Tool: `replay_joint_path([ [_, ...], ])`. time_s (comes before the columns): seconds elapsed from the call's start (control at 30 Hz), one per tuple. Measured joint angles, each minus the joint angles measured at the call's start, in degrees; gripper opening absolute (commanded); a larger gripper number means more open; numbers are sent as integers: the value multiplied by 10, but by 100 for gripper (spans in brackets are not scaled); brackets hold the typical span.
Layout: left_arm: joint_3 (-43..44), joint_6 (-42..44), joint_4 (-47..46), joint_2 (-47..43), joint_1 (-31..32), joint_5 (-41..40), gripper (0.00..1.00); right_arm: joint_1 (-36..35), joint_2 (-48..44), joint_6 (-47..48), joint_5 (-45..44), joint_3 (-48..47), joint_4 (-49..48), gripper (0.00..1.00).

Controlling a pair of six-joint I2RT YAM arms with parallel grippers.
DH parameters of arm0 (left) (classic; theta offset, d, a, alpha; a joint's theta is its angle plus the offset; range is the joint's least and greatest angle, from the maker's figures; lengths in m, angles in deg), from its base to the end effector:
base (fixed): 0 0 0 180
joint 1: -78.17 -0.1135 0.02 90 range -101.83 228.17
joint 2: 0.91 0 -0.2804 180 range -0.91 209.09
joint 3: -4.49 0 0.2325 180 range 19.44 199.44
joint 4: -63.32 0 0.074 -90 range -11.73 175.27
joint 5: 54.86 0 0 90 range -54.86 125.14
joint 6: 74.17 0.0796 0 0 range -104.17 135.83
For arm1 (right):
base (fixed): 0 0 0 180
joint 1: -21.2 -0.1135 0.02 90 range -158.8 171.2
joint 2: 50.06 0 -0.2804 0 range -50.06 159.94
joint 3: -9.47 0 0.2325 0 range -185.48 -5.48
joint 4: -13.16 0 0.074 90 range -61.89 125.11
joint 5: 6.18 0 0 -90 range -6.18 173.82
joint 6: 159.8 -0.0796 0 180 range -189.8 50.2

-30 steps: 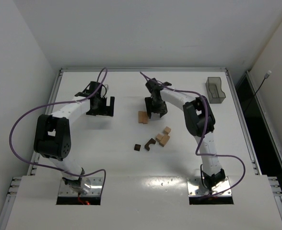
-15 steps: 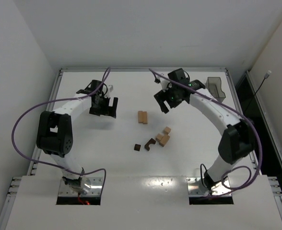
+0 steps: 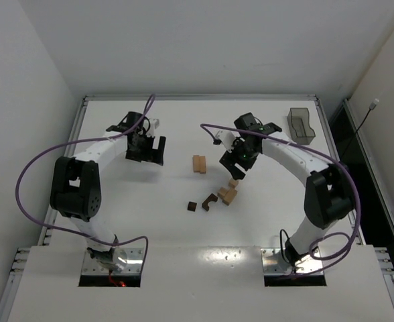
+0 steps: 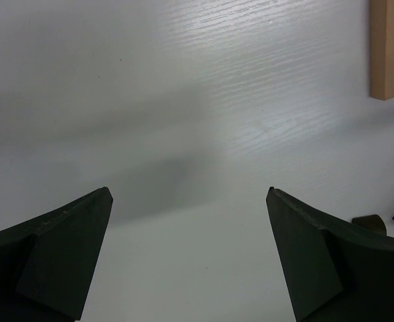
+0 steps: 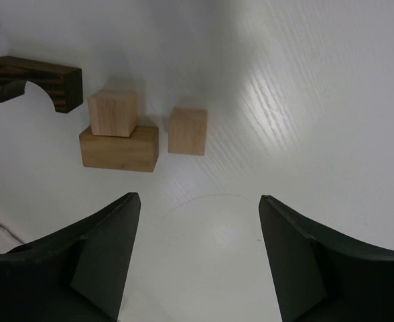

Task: Build the wood block tower

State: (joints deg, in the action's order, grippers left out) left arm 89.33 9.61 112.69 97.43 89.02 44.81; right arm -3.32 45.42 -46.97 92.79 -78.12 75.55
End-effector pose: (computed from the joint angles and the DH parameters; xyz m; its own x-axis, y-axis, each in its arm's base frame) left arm 0.3474 -0.0802 0.2010 -0.8972 0.0632 -0.4371 0.1646 0.9663 -0.1980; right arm 0.2938 0.1477 0.2170 -0.6117 -0.7003 -0.3679 -0.7542 0.6566 0.0044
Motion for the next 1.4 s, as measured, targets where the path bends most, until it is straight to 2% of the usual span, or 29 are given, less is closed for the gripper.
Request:
replay_joint_path([
  [0.07, -4, 0, -2, -5, 0, -1, 100, 0, 16, 1, 17, 0, -4, 65],
  [0.37, -8, 0, -2, -13, 0, -10, 100, 0, 86, -4, 62, -1, -7, 65],
  [0.7, -8, 0, -2, -13, 0, -12, 100, 0, 132, -12, 69, -28, -9, 63],
  [0.97, -8, -1, -2, -13, 0, -14, 100, 0, 154, -14, 69, -28, -9, 57],
  [1.07, -8, -1, -2, -13, 0, -16, 100, 0, 157, -14, 66, -28, -9, 40],
  [1.1, -8, -1, -2, -13, 0, -16, 100, 0, 159, -14, 64, -28, -9, 26],
  [1.17, -8, -1, -2, -13, 0, -19, 100, 0, 162, -17, 62, -29, -8, 17],
  [1.23, -8, -1, -2, -13, 0, -21, 100, 1, 163, -15, 58, -35, -5, 4],
  [1.27, -8, -1, -2, -13, 0, -21, 100, 1, 165, -15, 57, -40, -5, 0],
  [1.4, -8, -1, -2, -12, 0, -26, 100, 5, 178, -15, 49, -60, 7, 0],
])
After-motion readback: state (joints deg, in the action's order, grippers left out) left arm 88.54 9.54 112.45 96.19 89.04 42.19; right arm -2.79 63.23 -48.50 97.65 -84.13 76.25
